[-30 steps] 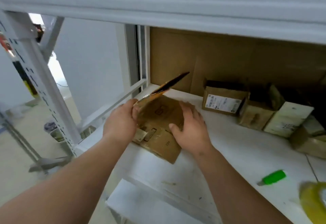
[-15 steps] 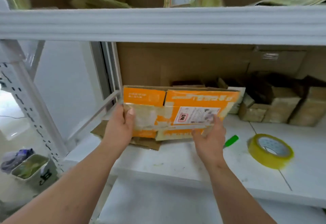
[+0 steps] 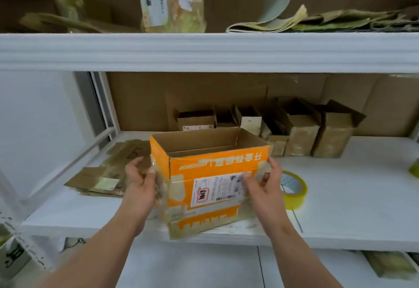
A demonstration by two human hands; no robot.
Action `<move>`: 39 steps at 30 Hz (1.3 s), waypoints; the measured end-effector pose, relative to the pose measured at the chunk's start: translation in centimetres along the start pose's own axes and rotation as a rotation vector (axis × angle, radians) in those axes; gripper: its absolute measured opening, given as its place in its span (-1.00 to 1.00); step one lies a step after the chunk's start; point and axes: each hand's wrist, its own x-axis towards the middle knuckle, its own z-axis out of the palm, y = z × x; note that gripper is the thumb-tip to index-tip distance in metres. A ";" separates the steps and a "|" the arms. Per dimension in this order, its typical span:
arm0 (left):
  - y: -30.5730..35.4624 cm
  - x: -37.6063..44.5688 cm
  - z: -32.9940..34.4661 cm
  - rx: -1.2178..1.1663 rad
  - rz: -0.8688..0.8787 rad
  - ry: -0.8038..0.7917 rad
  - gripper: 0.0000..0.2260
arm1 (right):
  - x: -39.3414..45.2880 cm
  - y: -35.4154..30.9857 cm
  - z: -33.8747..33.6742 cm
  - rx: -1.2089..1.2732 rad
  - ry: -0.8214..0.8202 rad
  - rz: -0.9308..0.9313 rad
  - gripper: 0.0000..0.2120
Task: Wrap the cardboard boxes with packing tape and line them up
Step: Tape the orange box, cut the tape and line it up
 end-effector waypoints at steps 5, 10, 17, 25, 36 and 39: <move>2.6 -2.2 3.7 -0.157 -0.080 -0.149 -0.71 | 0.5 0.0 -2.0 -0.041 -0.070 -0.056 -0.49; 5.4 -2.4 4.9 -0.162 -0.156 -0.240 -0.55 | 1.6 -0.3 -3.3 -0.079 -0.062 -0.081 -0.41; 3.5 -1.1 4.2 -0.132 -0.183 -0.010 -0.66 | 1.6 1.5 -3.5 -0.107 -0.052 -0.045 -0.52; 3.2 -1.8 2.4 -0.014 0.015 -0.309 -0.62 | 2.0 0.7 -2.7 -0.142 -0.120 -0.022 -0.36; 3.0 -1.8 2.2 0.074 0.007 -0.266 -0.65 | 1.7 -0.3 -2.8 -0.108 -0.076 0.007 -0.56; 3.7 -2.2 2.3 0.078 -0.018 -0.205 -0.58 | 1.8 -1.4 -2.5 0.052 -0.089 0.044 -0.69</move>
